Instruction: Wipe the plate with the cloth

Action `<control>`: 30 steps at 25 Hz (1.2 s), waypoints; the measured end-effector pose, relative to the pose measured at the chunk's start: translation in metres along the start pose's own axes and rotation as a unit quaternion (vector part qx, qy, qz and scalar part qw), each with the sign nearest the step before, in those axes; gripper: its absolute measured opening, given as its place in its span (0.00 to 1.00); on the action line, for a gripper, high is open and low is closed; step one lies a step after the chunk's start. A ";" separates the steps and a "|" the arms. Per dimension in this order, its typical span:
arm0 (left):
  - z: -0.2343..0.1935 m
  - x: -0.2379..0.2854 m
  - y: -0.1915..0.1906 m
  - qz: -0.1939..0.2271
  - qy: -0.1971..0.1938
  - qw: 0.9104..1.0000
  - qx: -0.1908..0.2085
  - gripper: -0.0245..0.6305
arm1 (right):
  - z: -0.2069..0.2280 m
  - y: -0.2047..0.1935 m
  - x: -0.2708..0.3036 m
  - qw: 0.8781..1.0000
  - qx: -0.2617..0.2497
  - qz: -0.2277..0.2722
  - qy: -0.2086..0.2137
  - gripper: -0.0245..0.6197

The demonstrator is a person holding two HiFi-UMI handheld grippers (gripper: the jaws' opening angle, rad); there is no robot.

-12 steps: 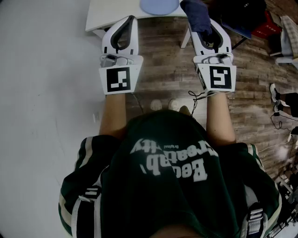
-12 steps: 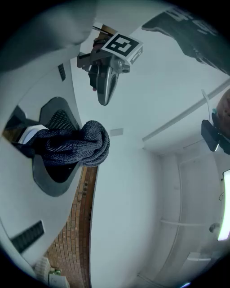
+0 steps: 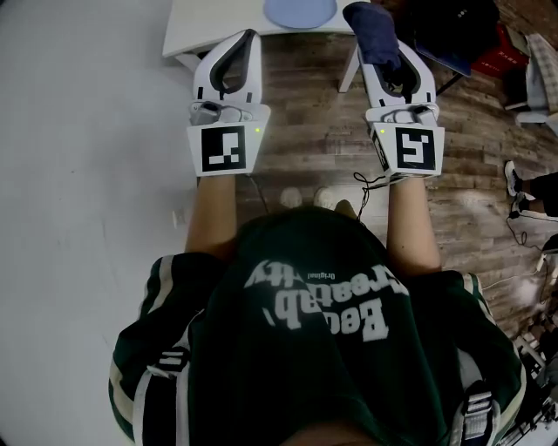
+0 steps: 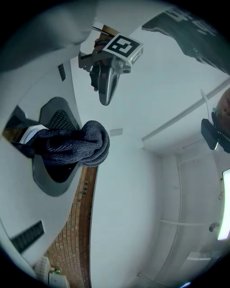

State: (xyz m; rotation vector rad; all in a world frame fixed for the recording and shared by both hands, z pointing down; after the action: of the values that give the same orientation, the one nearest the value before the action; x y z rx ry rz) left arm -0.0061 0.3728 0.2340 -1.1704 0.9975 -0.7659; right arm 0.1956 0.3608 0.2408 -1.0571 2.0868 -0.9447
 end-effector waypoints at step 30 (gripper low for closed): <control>0.047 -0.009 -0.001 -0.011 0.007 1.000 0.008 0.04 | 0.013 -0.021 -0.031 0.999 0.017 0.018 0.024 0.23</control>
State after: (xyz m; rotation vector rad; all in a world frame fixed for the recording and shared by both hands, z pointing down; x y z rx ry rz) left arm 0.0342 0.3983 0.2403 -1.1652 0.9906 -0.7996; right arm 0.2297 0.3741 0.2563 -0.9859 2.1143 -0.9928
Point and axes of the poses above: the fingertips, and each gripper's own axes: x forward along the fingers, z to its right, y out of its top, the point moved 5 cm from there along -x, backward along the fingers, and after that the axes turned 14 degrees about -x, right-handed, at the moved point
